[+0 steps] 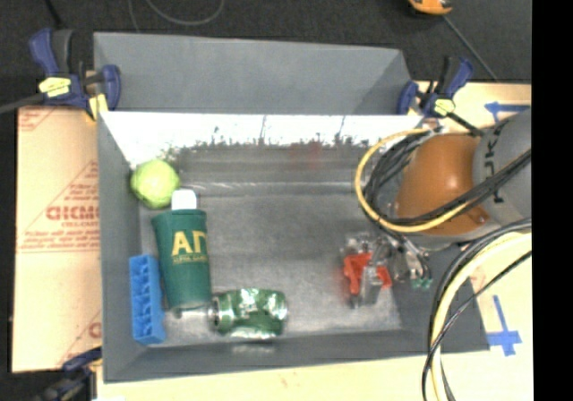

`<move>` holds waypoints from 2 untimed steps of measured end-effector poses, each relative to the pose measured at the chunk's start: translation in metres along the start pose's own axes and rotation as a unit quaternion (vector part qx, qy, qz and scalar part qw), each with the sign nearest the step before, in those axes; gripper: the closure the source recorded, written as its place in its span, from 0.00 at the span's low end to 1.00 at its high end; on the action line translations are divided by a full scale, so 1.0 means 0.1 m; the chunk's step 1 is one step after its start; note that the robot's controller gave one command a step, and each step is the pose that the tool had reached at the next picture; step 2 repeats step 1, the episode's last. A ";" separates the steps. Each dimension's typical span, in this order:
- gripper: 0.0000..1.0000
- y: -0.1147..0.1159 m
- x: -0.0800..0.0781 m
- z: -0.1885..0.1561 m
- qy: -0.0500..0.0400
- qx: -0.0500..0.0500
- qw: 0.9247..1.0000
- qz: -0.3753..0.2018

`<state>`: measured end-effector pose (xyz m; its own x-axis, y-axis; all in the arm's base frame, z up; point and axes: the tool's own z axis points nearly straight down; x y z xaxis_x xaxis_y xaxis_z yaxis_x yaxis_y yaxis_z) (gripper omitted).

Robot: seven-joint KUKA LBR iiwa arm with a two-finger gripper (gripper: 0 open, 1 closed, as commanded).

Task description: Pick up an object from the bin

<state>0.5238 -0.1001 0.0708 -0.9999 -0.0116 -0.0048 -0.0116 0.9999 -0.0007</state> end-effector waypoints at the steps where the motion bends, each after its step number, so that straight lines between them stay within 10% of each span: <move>1: 1.00 -0.14 0.05 -2.00 0.002 0.000 1.000 -0.003; 2: 1.00 -0.14 0.05 -2.00 0.002 0.000 1.000 -0.003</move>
Offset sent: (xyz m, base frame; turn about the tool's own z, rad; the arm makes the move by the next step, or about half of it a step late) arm 0.0000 0.0000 0.0000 0.0000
